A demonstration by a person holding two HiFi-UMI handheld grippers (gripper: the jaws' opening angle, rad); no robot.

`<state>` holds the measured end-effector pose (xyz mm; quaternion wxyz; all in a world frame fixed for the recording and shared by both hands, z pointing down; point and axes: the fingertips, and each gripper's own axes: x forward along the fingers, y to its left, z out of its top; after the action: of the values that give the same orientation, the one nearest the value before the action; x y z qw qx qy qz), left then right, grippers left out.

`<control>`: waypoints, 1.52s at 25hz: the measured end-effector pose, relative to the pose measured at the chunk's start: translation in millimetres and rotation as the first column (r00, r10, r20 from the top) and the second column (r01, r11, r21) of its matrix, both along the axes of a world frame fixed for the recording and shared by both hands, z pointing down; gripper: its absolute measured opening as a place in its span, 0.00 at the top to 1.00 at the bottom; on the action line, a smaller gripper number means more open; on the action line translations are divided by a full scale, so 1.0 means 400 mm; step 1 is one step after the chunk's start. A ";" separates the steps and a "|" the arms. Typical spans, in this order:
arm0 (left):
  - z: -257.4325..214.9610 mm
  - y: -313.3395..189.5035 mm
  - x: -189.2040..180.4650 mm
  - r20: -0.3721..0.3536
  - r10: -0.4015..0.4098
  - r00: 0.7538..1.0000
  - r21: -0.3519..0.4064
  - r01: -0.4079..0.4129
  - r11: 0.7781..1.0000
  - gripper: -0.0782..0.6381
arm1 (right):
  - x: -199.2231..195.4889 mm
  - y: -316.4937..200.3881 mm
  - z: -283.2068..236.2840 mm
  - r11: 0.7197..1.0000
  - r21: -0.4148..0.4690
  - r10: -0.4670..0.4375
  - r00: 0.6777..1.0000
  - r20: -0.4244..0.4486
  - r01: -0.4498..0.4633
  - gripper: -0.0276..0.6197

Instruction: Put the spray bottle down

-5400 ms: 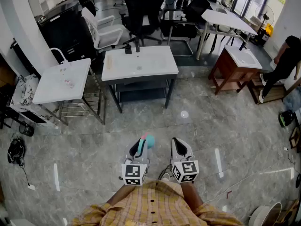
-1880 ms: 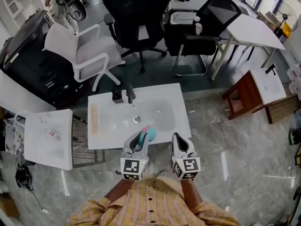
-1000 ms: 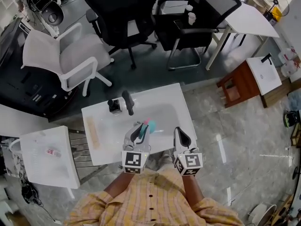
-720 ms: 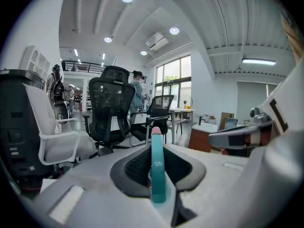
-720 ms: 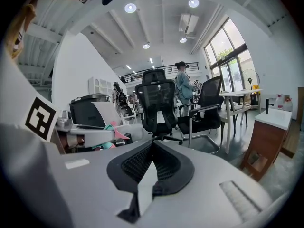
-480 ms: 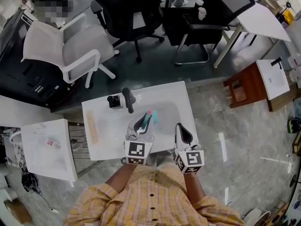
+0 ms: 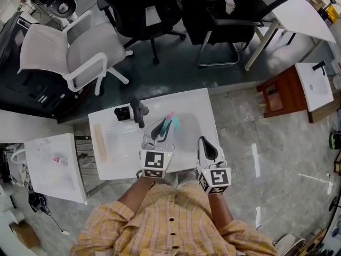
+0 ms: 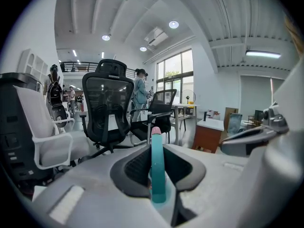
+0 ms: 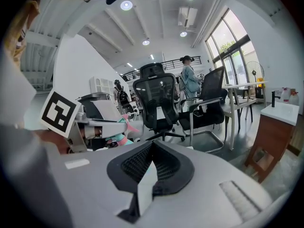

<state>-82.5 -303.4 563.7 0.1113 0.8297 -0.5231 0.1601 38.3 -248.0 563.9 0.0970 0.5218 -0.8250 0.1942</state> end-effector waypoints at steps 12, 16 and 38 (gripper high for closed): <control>0.053 -0.095 0.050 0.033 0.008 0.999 -0.039 -0.007 0.999 0.79 | 0.037 -0.055 0.031 1.000 -0.017 -0.013 1.000 0.006 0.014 0.96; 0.064 -0.127 0.061 0.028 0.008 1.000 -0.039 -0.007 0.999 0.79 | 0.042 -0.062 0.045 0.999 -0.028 -0.017 1.000 0.008 0.017 0.96; 0.140 -0.261 0.133 0.053 0.037 0.998 -0.079 -0.033 0.996 0.79 | 0.077 -0.094 0.084 0.998 -0.067 -0.003 1.000 0.009 0.003 0.96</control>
<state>-29.1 -407.7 619.9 0.1265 0.8290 -0.5046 0.2051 69.1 -285.5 597.5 0.1112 0.5162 -0.8192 0.2238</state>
